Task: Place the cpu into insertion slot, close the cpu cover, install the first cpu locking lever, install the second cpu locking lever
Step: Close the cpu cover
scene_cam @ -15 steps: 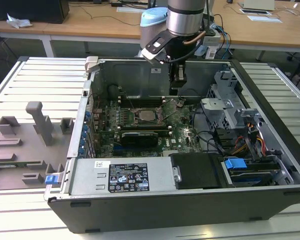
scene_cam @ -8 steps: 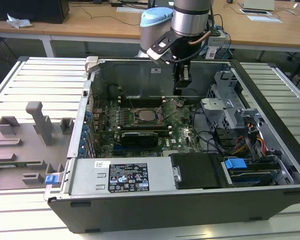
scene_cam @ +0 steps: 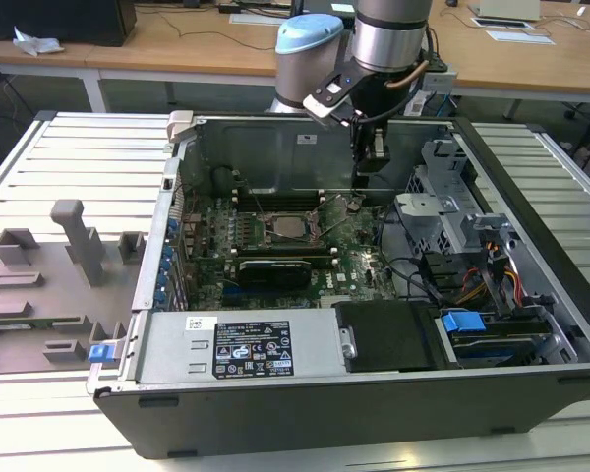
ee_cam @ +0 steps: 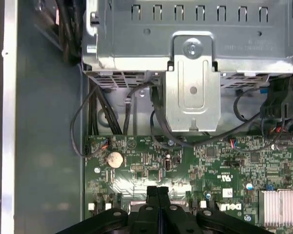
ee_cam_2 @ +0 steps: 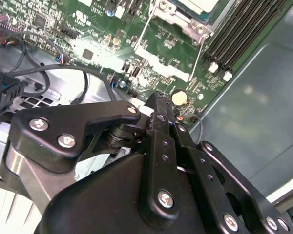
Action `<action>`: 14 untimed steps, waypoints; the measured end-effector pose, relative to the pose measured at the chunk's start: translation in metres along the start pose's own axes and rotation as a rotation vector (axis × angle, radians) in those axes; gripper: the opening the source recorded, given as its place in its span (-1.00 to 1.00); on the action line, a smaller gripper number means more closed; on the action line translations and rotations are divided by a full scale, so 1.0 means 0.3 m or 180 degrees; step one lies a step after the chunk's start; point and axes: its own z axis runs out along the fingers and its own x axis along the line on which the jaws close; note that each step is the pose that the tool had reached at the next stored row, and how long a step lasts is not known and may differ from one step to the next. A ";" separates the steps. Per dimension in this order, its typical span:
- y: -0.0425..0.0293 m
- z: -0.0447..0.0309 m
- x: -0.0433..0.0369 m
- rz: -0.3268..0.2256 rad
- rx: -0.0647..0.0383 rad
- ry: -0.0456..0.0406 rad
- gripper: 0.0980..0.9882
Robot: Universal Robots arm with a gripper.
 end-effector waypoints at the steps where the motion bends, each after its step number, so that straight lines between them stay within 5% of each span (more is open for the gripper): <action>1: 0.011 0.000 0.000 0.0000 0.0001 0.0000 -0.98; 6: 0.049 0.002 0.000 0.0000 0.0007 0.0000 -0.98; 12: 0.054 0.006 0.000 0.0000 0.0008 0.0000 -0.98; 13: 0.054 0.013 0.000 -0.0001 0.0023 0.0000 -0.98; 14: 0.059 0.018 0.000 -0.0001 0.0089 0.0000 -0.98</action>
